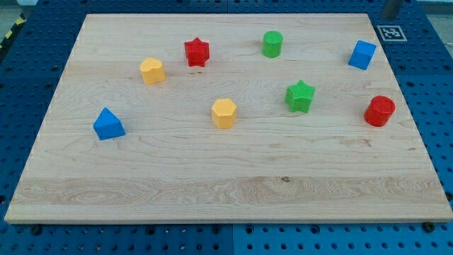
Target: Slide yellow heart to the yellow hexagon
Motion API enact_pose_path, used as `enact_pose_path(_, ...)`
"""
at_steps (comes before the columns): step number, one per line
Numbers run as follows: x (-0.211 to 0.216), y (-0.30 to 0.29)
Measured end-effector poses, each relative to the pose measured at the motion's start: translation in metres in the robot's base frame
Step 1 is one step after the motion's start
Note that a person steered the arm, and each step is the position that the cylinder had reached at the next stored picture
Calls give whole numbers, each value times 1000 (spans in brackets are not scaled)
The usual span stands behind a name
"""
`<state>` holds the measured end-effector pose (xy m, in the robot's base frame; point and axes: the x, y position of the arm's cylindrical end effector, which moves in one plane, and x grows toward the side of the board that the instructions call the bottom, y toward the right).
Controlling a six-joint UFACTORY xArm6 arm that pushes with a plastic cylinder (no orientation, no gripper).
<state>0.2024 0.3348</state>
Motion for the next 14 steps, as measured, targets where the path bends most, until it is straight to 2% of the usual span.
enact_pose_path(3,0,0)
enact_pose_path(4,12,-39)
enact_pose_path(6,13,-129)
enact_pose_path(8,-7,-320)
enact_pose_path(9,2,-383)
enact_pose_path(11,65,-450)
enact_pose_path(12,106,-462)
enact_pose_path(14,186,-432)
